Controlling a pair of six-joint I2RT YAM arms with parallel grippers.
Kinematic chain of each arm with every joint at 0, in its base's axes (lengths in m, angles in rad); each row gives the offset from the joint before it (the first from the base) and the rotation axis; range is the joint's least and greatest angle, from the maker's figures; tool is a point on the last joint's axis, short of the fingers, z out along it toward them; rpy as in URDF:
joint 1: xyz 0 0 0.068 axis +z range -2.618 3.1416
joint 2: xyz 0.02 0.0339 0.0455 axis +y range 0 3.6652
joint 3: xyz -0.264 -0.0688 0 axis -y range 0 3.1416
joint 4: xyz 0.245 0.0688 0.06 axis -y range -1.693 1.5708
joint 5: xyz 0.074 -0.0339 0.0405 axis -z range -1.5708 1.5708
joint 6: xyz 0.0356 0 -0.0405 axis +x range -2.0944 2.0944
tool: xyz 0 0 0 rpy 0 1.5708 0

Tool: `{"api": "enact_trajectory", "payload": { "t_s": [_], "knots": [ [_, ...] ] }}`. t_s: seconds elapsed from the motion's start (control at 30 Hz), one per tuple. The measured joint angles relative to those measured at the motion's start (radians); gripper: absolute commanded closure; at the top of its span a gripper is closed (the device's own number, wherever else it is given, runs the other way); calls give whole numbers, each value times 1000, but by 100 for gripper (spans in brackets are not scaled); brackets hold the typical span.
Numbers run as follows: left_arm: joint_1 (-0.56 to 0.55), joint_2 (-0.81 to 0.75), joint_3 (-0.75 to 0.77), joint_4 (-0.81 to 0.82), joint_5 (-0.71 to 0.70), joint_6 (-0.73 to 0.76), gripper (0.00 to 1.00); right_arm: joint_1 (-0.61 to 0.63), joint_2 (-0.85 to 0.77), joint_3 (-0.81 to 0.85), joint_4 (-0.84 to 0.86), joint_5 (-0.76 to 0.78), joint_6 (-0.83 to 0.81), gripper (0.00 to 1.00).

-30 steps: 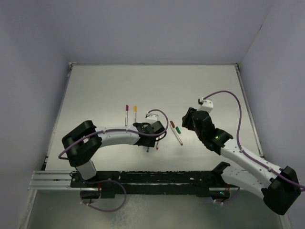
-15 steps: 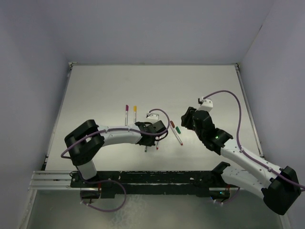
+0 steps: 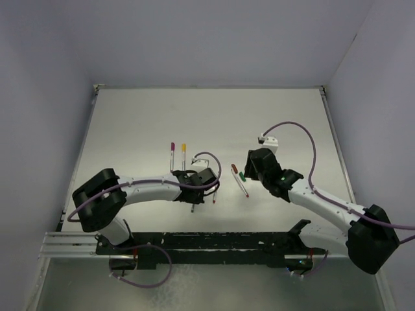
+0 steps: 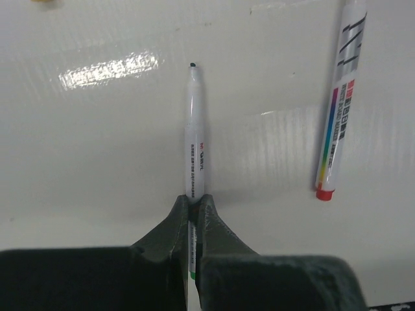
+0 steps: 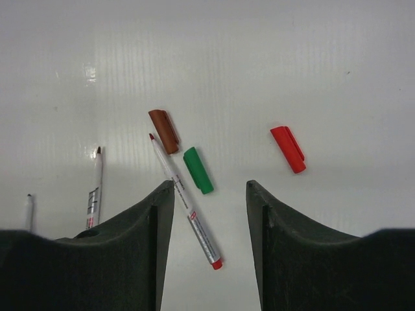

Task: Insert the pens into the pen caps

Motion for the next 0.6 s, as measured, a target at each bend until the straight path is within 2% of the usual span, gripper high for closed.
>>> {"api": "enact_trajectory", "payload": {
  "t_s": [0.13,0.3,0.6],
  "knots": [
    [0,-85,-6,-80,21,4,100,0,67,13,-9,-21,-16,51],
    [0,-284,45,-142,23,26,100,-6,172,58,-6,-56,-48,53],
    [-2,-325,12,-140,40,15,100,-29,286,81,12,-106,-81,55]
  ]
}}
